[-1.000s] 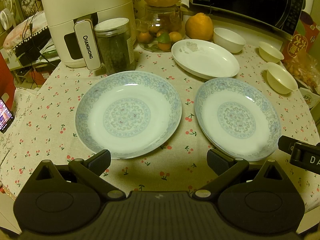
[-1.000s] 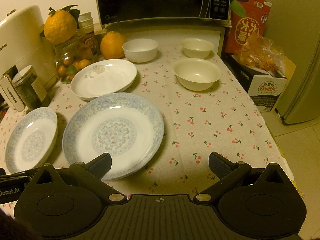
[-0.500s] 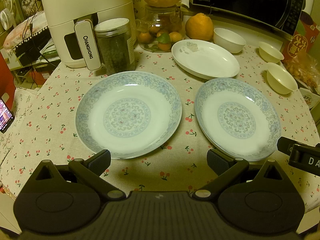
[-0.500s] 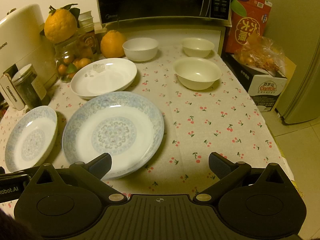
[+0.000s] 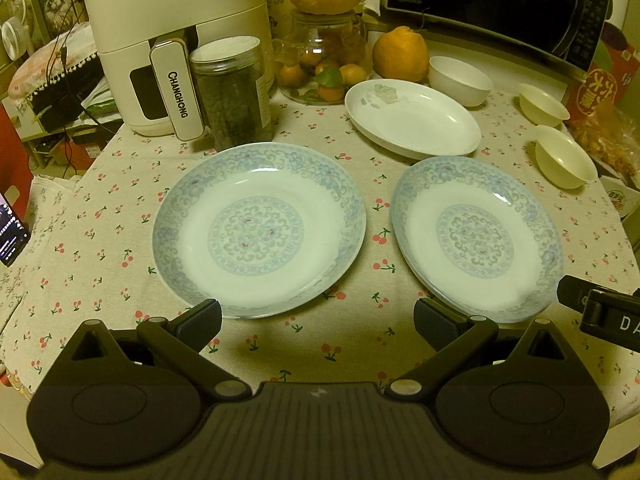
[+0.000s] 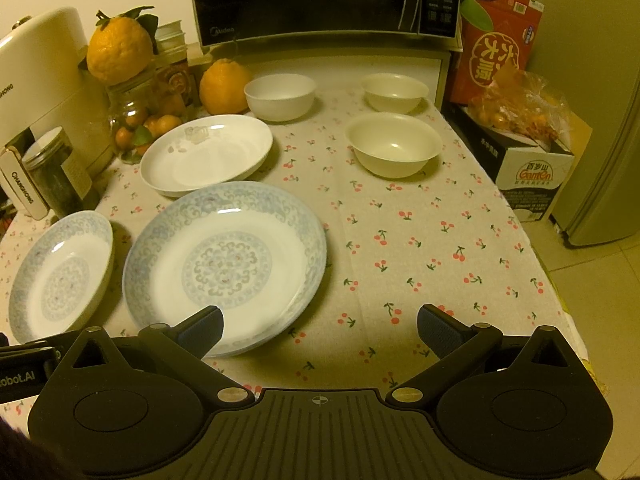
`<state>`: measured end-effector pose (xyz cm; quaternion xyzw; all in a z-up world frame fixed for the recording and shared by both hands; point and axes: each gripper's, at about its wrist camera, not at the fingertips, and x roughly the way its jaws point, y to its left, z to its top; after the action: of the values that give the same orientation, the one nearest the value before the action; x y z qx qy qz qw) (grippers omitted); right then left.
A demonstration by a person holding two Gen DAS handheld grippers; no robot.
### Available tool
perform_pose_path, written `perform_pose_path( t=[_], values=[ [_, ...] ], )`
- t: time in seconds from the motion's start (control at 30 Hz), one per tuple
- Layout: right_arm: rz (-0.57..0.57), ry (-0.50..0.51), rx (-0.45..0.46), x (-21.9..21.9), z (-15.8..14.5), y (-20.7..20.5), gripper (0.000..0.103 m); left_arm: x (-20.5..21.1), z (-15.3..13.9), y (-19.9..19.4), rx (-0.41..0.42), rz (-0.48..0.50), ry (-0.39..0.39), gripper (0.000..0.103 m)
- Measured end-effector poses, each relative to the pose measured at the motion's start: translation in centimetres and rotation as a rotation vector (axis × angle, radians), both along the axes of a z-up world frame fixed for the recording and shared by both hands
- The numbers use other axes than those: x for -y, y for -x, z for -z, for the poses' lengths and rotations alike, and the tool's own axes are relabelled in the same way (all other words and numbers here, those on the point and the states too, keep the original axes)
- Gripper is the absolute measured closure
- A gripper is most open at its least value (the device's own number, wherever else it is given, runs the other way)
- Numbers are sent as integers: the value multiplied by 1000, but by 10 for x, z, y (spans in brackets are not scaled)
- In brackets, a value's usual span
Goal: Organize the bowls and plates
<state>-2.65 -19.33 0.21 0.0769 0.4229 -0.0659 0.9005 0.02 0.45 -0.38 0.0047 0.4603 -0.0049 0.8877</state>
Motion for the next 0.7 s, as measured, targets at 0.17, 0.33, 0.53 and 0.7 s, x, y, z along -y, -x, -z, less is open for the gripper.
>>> perform_pose_path(
  t=[0.17, 0.33, 0.53, 0.7],
  values=[
    [1, 1, -6, 1, 0, -1, 0, 0, -1, 0, -1, 1, 0, 1],
    [5, 1, -13, 2, 0, -2, 0, 0, -1, -1, 1, 5, 0, 1],
    [-22, 15, -17, 4, -11, -12, 0, -4, -5, -11, -7, 29, 61, 1],
    [-50, 21, -27, 10, -20, -24, 0, -7, -10, -21, 8, 56, 99, 1]
  ],
)
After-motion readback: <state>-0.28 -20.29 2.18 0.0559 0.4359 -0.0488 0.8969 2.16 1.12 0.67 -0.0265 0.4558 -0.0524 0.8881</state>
